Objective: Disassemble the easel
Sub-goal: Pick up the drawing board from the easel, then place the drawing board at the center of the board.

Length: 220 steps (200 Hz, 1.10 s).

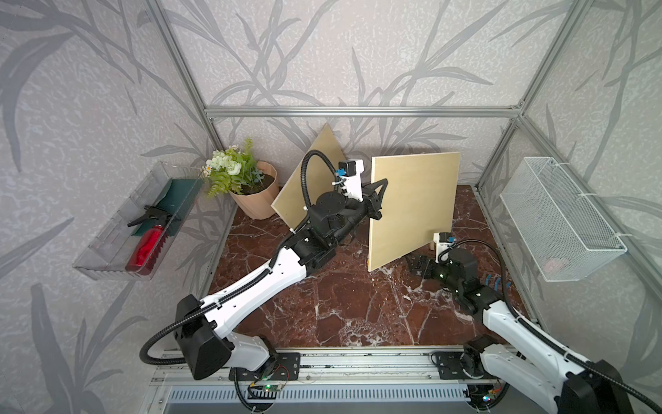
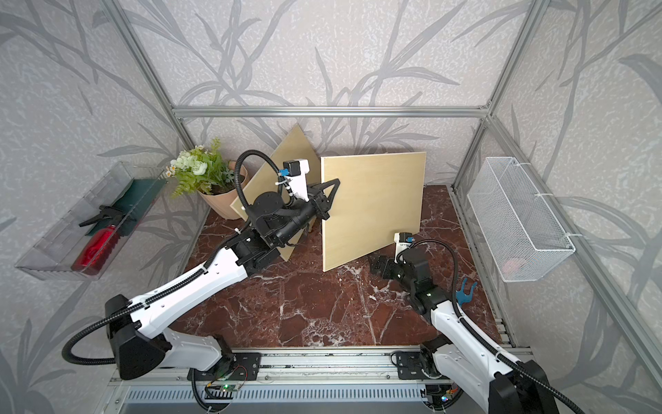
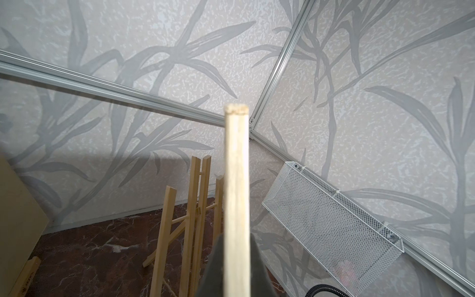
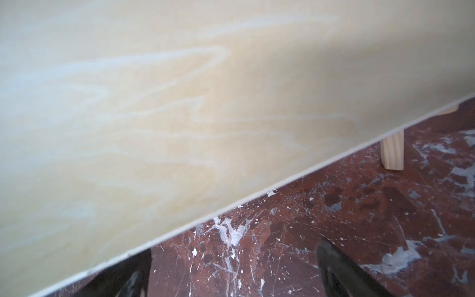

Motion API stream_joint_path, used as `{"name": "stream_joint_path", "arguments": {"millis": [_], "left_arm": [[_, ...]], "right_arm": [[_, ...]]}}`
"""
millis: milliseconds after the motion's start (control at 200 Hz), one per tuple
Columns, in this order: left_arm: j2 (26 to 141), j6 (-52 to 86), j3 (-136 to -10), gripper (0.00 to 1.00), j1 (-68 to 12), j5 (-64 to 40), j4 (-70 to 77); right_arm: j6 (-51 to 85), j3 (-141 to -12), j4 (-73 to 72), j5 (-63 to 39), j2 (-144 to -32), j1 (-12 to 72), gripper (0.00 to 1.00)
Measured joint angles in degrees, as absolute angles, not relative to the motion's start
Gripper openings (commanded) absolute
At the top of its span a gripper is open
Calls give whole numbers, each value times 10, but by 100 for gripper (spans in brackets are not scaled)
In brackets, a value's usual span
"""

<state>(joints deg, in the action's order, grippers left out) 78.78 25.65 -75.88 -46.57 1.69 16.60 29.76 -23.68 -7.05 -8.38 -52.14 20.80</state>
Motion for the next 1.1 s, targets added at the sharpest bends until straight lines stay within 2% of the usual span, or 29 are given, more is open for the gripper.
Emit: {"name": "stream_joint_path", "arguments": {"millis": [305, 535, 870, 1100], "left_arm": [[723, 256, -769, 0, -467, 17, 121], [674, 254, -785, 0, -467, 31, 98], [594, 251, -762, 0, -467, 71, 98], [553, 258, -698, 0, -467, 99, 123]], "right_arm": [[322, -237, -70, -152, -491, 208, 99], [401, -237, -96, -227, -452, 208, 99], [607, -236, -282, -297, -427, 219, 99], [694, -243, -399, -286, -514, 267, 95]]}}
